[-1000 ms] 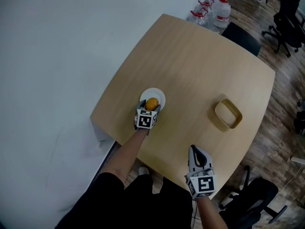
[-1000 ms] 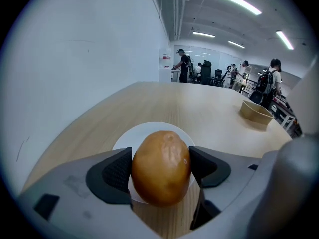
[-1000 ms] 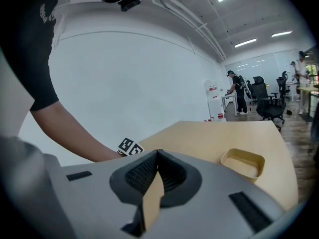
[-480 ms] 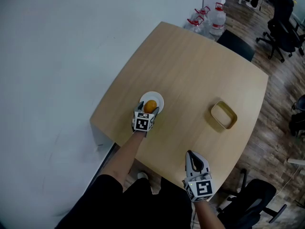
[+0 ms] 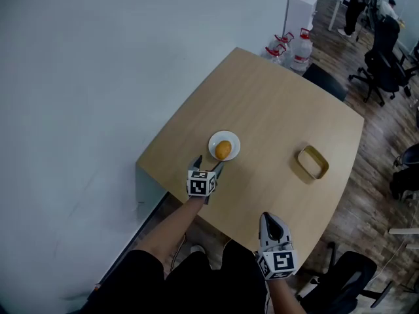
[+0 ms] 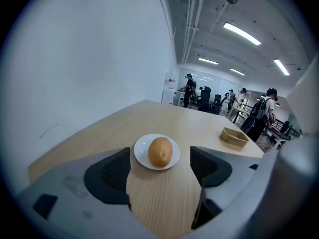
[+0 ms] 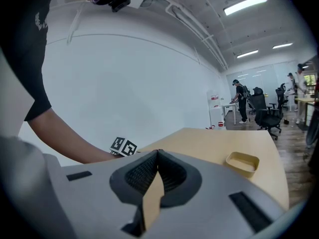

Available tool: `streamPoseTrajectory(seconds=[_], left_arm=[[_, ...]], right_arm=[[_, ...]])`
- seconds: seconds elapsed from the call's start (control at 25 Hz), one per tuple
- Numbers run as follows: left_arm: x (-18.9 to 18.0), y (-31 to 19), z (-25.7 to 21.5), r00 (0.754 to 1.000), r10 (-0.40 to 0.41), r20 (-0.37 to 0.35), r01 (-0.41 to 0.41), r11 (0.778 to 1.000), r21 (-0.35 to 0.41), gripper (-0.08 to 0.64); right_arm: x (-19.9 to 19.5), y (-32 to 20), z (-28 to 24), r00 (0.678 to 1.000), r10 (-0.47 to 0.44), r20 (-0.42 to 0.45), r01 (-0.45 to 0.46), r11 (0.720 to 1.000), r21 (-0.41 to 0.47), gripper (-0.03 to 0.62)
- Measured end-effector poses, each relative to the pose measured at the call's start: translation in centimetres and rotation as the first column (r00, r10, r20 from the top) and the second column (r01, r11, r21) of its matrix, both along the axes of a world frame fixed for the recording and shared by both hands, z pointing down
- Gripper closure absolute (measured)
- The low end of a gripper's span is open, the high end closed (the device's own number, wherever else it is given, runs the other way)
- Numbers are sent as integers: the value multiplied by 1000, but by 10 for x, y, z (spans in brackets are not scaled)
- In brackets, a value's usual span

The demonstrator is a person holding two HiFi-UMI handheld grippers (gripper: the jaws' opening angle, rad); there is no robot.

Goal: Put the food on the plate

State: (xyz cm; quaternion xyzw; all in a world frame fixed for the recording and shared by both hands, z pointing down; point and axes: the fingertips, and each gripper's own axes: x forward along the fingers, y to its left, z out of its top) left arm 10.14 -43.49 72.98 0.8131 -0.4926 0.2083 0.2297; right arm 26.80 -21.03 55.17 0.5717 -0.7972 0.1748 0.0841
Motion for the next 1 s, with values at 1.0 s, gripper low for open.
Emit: streamPoseTrajectory(seconds=[1.0], left_arm=[[-139, 254, -215, 918, 221, -330, -83, 919, 385, 216]], right_arm=[[-163, 126, -52, 987, 144, -74, -135, 985, 111, 532]])
